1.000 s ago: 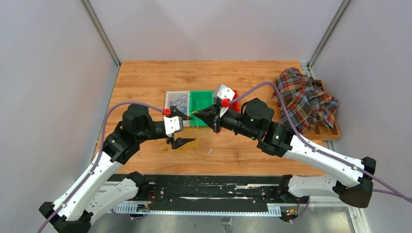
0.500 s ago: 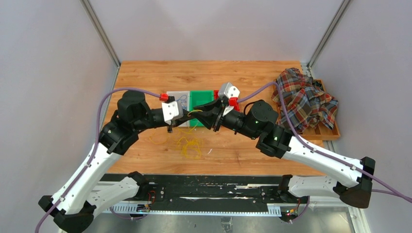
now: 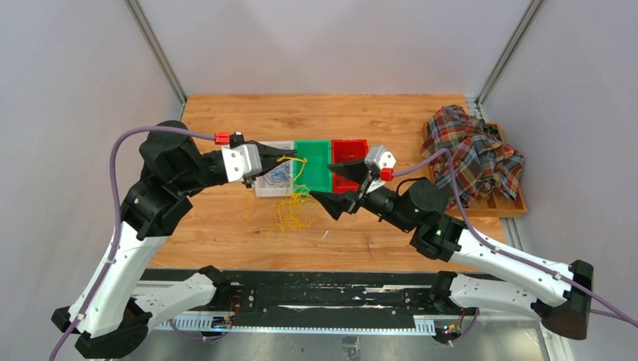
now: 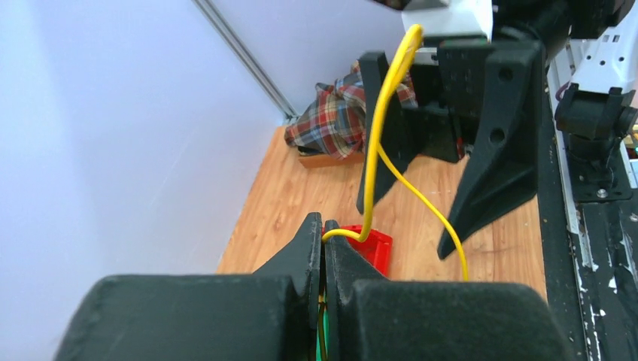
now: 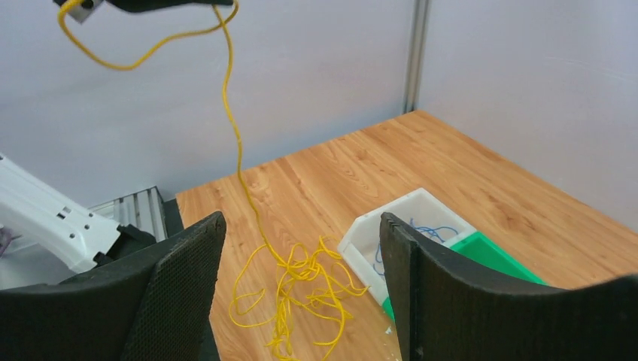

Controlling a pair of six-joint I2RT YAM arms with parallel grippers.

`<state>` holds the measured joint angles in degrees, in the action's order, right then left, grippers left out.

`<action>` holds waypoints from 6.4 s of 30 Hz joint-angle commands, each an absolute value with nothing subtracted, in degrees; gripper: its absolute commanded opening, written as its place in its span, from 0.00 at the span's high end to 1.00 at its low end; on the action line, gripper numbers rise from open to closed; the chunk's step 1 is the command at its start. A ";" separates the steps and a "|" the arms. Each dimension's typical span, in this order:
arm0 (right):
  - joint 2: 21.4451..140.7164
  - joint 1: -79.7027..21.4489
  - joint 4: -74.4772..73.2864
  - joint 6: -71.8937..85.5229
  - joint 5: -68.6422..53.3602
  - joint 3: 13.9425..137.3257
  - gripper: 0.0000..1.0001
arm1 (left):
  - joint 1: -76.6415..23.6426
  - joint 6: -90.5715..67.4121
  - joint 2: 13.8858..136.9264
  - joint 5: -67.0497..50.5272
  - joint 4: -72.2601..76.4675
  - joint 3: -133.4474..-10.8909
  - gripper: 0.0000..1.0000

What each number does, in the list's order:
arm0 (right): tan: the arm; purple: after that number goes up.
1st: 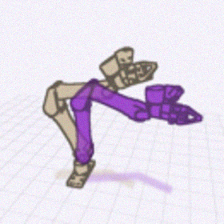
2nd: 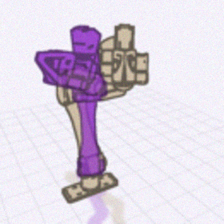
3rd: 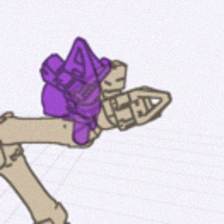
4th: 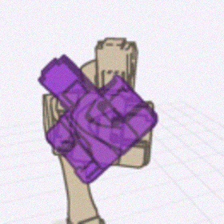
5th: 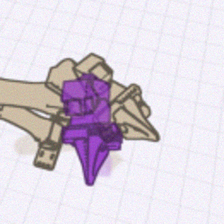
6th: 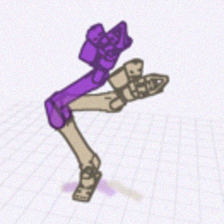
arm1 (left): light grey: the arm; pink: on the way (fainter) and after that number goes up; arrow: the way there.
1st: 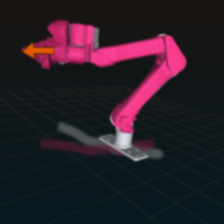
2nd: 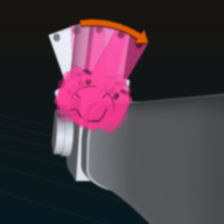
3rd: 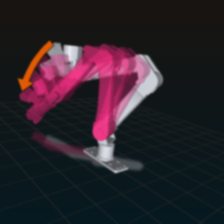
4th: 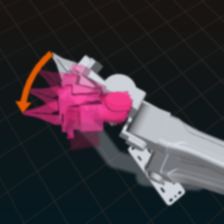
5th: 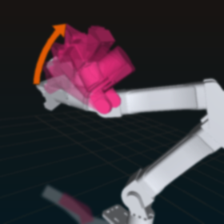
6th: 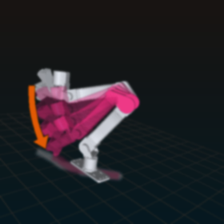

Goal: Untangle the cables

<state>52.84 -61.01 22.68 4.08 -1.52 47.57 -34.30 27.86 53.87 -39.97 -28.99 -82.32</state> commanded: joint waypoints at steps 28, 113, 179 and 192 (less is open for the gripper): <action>77.70 -59.25 40.87 14.25 -12.19 45.45 0.61 | -34.50 34.05 57.44 -36.57 -32.20 -99.08 0.99; 67.31 -53.46 17.17 16.66 -23.40 52.74 0.56 | -34.54 24.29 54.93 -35.36 -29.32 -94.29 1.00; 67.27 -52.63 39.71 24.08 -28.63 48.88 0.99 | -33.40 -8.78 45.21 -37.51 -31.37 -68.29 0.67; 65.92 -57.20 33.04 15.19 -18.46 51.41 0.94 | -33.40 -12.98 44.92 -39.86 -25.18 -61.83 0.60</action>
<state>67.07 -55.81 33.78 18.46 -22.35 49.04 -33.82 -12.27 45.21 -38.68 -28.27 -62.30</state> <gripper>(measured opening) 0.051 0.424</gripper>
